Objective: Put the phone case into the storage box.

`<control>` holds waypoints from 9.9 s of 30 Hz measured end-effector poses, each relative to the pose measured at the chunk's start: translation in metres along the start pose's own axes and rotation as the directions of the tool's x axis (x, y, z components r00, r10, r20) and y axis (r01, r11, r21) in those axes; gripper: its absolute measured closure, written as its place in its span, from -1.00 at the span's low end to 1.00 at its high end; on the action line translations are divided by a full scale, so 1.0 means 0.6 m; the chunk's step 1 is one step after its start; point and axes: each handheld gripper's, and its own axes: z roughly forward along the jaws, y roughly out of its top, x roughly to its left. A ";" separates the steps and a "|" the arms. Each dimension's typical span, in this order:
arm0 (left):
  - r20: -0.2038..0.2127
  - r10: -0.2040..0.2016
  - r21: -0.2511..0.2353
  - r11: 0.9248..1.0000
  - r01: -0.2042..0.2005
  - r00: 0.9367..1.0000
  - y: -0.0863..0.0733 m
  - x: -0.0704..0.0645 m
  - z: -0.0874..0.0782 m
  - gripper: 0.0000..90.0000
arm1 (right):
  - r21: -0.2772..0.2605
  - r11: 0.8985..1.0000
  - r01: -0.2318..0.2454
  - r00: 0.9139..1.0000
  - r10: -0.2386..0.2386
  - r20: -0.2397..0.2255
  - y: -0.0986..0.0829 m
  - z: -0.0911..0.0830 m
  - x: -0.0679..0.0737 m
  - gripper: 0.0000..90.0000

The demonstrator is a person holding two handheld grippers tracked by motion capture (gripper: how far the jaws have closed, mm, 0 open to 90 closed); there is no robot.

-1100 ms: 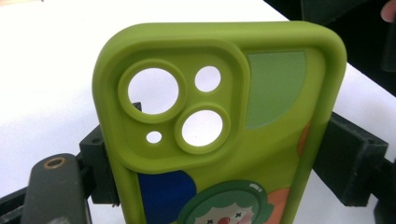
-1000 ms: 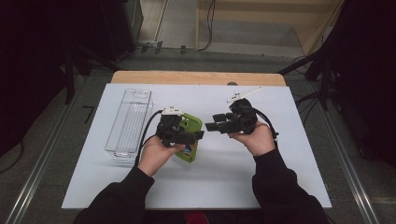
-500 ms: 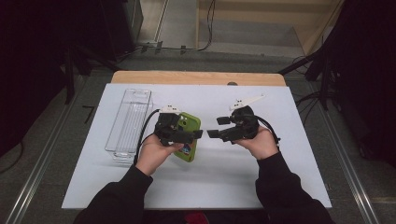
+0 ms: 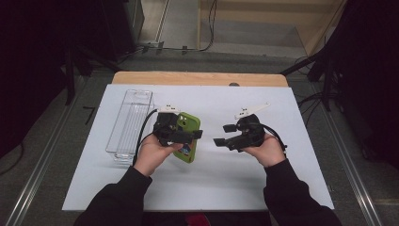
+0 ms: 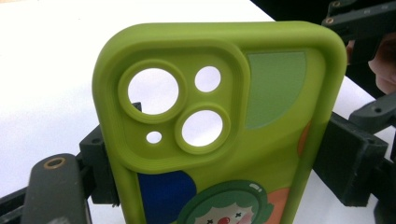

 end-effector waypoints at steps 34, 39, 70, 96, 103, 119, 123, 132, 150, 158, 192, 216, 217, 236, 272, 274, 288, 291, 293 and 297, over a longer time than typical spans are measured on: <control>0.034 -0.003 0.009 1.000 0.003 0.999 0.007 0.002 -0.011 -0.61 | 0.035 0.999 -0.032 0.999 0.031 0.012 -0.110 -0.017 0.000 -0.43; 0.045 -0.003 0.017 1.000 0.002 0.999 0.008 0.005 -0.012 -0.61 | 0.032 0.998 -0.046 0.999 0.046 0.010 -0.123 -0.020 0.001 -0.50; 0.048 0.019 0.036 0.999 -0.021 0.999 0.038 0.007 -0.073 -0.61 | 0.054 0.993 -0.102 0.990 0.096 0.102 -0.180 -0.041 0.001 -0.51; -0.071 -0.049 -0.048 0.998 0.045 0.996 0.055 0.048 -0.158 -0.61 | 0.034 0.992 -0.124 0.985 0.119 0.124 -0.192 -0.053 -0.001 -0.51; -0.105 -0.070 -0.063 0.996 0.064 0.992 0.054 0.062 -0.170 -0.61 | 0.035 0.992 -0.120 0.986 0.115 0.123 -0.192 -0.053 0.000 -0.51; -0.157 -0.119 -0.126 0.987 0.099 0.980 0.051 0.093 -0.209 -0.61 | 0.031 0.994 -0.105 0.987 0.100 0.127 -0.190 -0.052 0.003 -0.51; -0.193 -0.132 -0.137 0.985 0.106 0.972 0.048 0.104 -0.219 -0.61 | 0.029 0.994 -0.109 0.986 0.105 0.128 -0.191 -0.052 0.002 -0.51; -0.297 -0.166 -0.162 0.979 0.122 0.940 0.041 0.128 -0.230 -0.61 | 0.024 0.993 -0.112 0.985 0.108 0.132 -0.192 -0.053 -0.001 -0.51; -0.315 -0.228 -0.180 0.967 0.178 0.921 0.080 0.195 -0.208 -0.61 | 0.015 0.993 -0.116 0.986 0.113 0.126 -0.191 -0.051 -0.002 -0.51; -0.312 -0.203 -0.174 0.973 0.154 0.928 0.113 0.211 -0.187 -0.61 | 0.009 0.992 -0.122 0.986 0.120 0.118 -0.191 -0.050 -0.005 -0.51; -0.411 -0.194 -0.191 0.974 0.124 0.891 0.160 0.300 -0.102 -0.61 | 0.006 0.994 -0.113 0.988 0.112 0.106 -0.192 -0.047 -0.006 -0.51; -0.446 -0.201 -0.168 0.976 0.139 0.872 0.132 0.331 -0.079 -0.62 | 0.003 0.991 -0.136 0.986 0.135 0.097 -0.195 -0.046 -0.006 -0.51; -0.446 -0.205 -0.169 0.975 0.143 0.871 0.130 0.332 -0.078 -0.62 | 0.001 0.991 -0.134 0.987 0.134 0.095 -0.195 -0.046 -0.006 -0.51; -0.470 -0.209 -0.153 0.976 0.154 0.857 0.091 0.350 -0.060 -0.64 | 0.012 0.993 -0.120 0.989 0.119 0.088 -0.190 -0.040 -0.007 -0.51; -0.406 -0.229 -0.060 0.973 0.224 0.885 0.090 0.330 -0.096 -1.00 | 0.000 0.992 -0.124 0.988 0.123 0.091 -0.189 -0.044 -0.003 -0.51; -0.404 -0.229 -0.052 0.972 0.228 0.885 0.090 0.327 -0.100 -1.00 | 0.001 0.992 -0.123 0.988 0.123 0.090 -0.189 -0.043 -0.003 -0.51; -0.330 -0.278 -0.025 0.958 0.286 0.902 0.093 0.307 -0.145 -0.97 | 0.010 0.992 -0.125 0.988 0.124 0.092 -0.185 -0.039 -0.002 -0.51; -0.309 -0.278 -0.018 0.958 0.287 0.910 0.094 0.302 -0.150 -0.94 | 0.013 0.993 -0.121 0.989 0.119 0.090 -0.184 -0.038 -0.003 -0.51; -0.303 -0.275 -0.007 0.958 0.286 0.913 0.095 0.299 -0.151 -0.93 | 0.011 0.993 -0.121 0.989 0.120 0.087 -0.183 -0.038 -0.003 -0.51; -0.294 -0.265 0.019 0.959 0.282 0.919 0.096 0.292 -0.154 -0.84 | 0.012 0.993 -0.121 0.989 0.120 0.087 -0.181 -0.037 -0.004 -0.51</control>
